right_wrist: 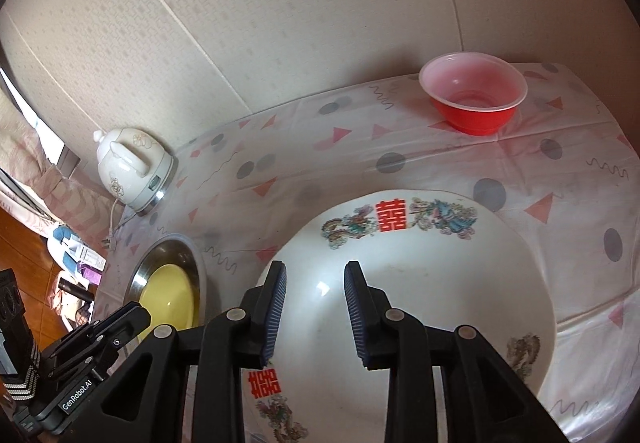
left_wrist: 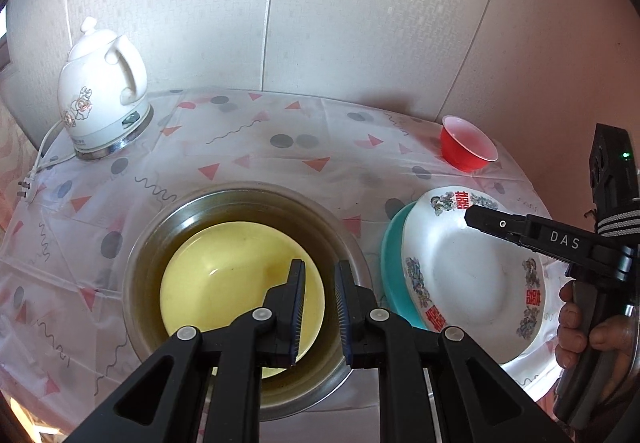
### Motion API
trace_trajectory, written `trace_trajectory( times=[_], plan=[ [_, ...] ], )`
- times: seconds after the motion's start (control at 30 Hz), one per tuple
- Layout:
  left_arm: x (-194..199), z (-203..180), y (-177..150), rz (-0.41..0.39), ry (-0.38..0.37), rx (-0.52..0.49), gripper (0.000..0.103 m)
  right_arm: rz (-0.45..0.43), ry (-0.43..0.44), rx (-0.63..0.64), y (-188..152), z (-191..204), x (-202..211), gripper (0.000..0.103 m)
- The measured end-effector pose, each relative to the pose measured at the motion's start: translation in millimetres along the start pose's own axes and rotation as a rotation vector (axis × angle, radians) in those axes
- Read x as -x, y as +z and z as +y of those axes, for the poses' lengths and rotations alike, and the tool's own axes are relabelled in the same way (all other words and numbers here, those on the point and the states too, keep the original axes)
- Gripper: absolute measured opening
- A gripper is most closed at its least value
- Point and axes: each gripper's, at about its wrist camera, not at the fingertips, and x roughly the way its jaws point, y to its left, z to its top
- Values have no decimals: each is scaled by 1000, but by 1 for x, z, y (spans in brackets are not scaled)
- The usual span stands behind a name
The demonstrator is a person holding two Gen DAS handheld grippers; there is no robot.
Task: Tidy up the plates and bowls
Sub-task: 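Move the right tool toward the red bowl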
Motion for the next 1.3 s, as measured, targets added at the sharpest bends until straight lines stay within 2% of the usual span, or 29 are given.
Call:
trace_trajectory(
  times=[0.27,0.57,0.7,0.77,1.13,1.3],
  plan=[
    [-16,-17,18,30,-15,-20,16,-38,-59,-100,10,-48,16,30],
    [-34,-36,35,42,-51,-40,16,-86,-119,-170,28,-84,31,30],
    [-43,-50,41,48,-53,-71,16,-113,-138,-189,42,-97,33,26],
    [-48,-55,43,58,-55,-77,19,-124,-146,-200,52,-105,32,25],
    [-85,-65,61,135,-61,-32,19,-145,-181,-335,101,-153,9,23],
    [-92,-72,69,116,-71,-46,19,-129,-179,-356,120,-166,-8,23]
  ],
)
